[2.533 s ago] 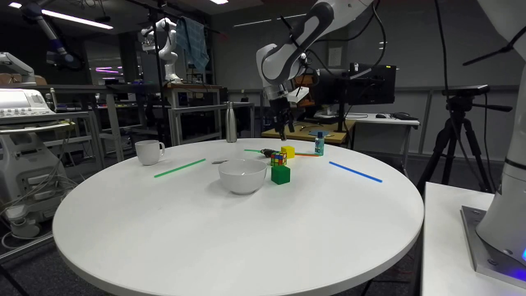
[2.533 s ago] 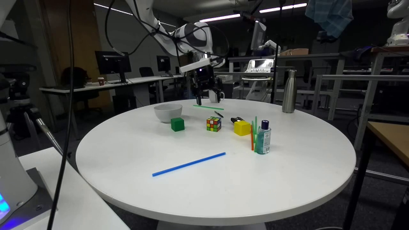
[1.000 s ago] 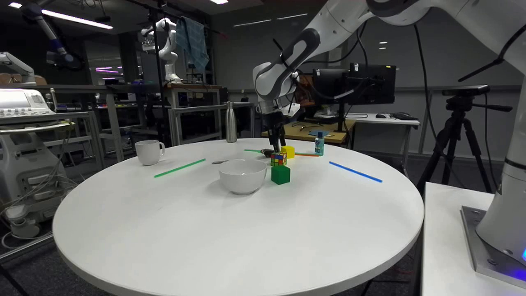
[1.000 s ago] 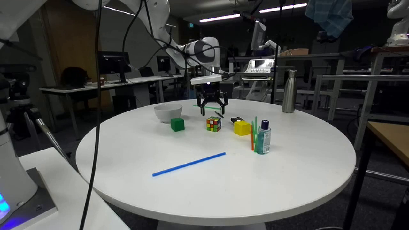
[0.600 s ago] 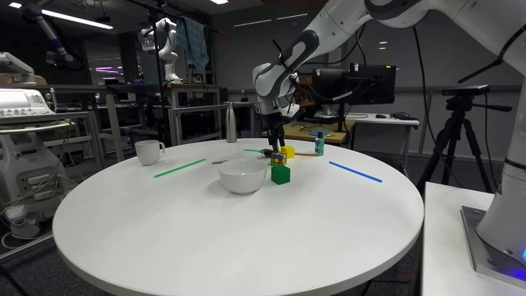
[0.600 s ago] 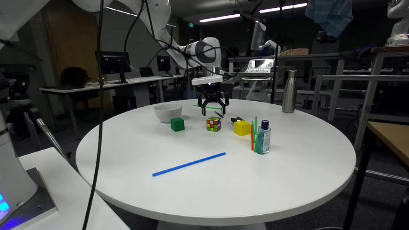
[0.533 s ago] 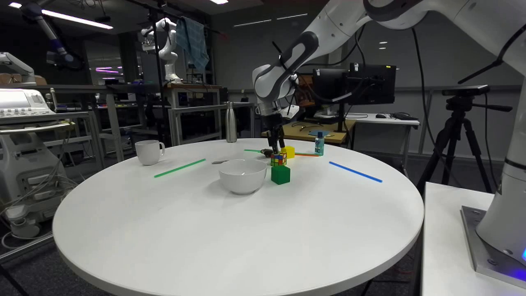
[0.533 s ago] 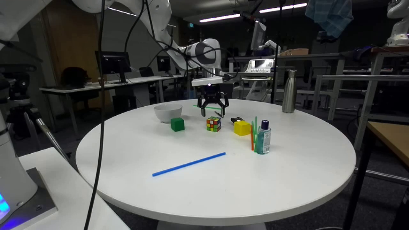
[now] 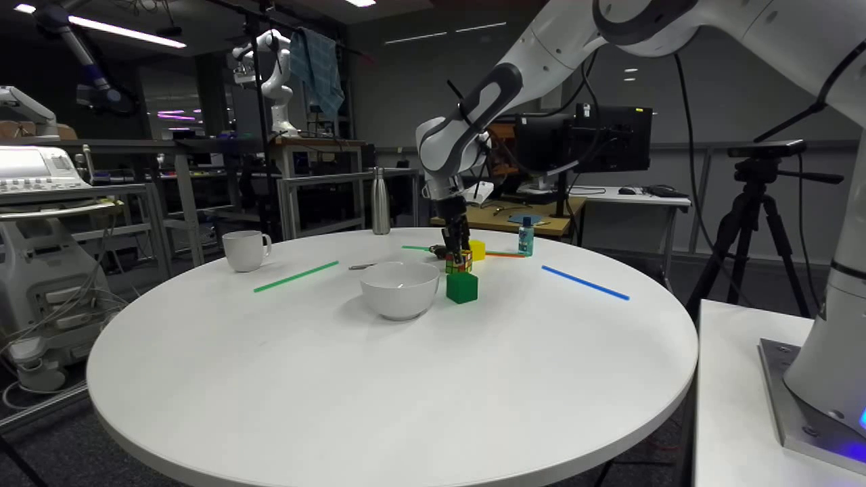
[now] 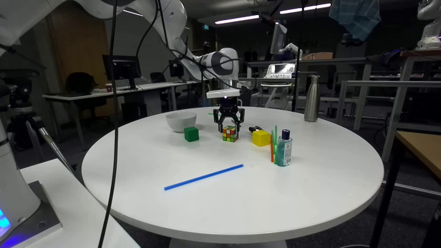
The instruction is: Put the Rubik's cube on top of the yellow block
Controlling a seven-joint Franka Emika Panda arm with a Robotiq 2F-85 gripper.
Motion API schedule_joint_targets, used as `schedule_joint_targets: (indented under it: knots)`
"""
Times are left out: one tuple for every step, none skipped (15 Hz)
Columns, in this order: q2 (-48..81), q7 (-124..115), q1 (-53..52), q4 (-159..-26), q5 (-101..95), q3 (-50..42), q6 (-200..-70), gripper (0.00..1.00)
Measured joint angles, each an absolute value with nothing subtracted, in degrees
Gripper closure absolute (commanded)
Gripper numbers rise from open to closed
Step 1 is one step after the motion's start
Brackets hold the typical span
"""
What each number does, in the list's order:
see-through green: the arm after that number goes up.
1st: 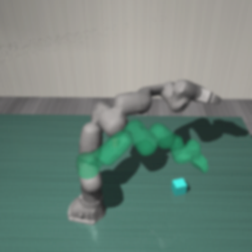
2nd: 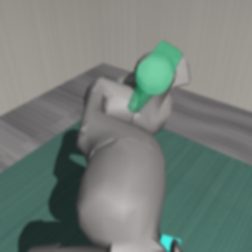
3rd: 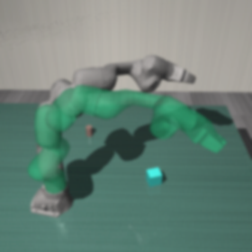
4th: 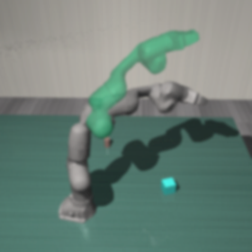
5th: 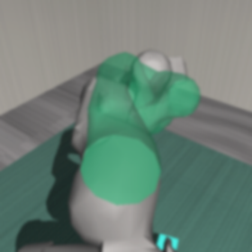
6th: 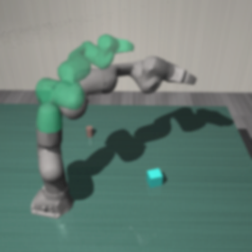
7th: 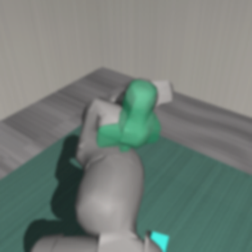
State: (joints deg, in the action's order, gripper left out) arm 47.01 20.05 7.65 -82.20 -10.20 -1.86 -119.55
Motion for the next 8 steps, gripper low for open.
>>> schedule_joint_targets:
  knots:
    - [47.14, 20.05, 7.68, -82.2, -10.19, -1.86, -119.55, 0.64]
    - [47.17, 20.05, 7.69, -82.18, -10.17, -1.86, -119.53, 0.66]
    - [47.16, 20.05, 7.7, -82.14, -10.15, -1.86, -119.52, 0.66]
    - [47.17, 20.05, 7.71, -82.14, -10.15, -1.86, -119.52, 0.66]
    - [47.16, 20.05, 7.71, -82.14, -10.15, -1.86, -119.52, 0.66]
    - [47.16, 20.05, 7.72, -82.14, -10.15, -1.87, -119.5, 0.66]
    - [47.16, 20.04, 7.72, -82.14, -10.15, -1.87, -119.49, 0.66]
    - [47.14, 20.03, 7.72, -82.17, -10.15, -1.89, -119.44, 0.66]
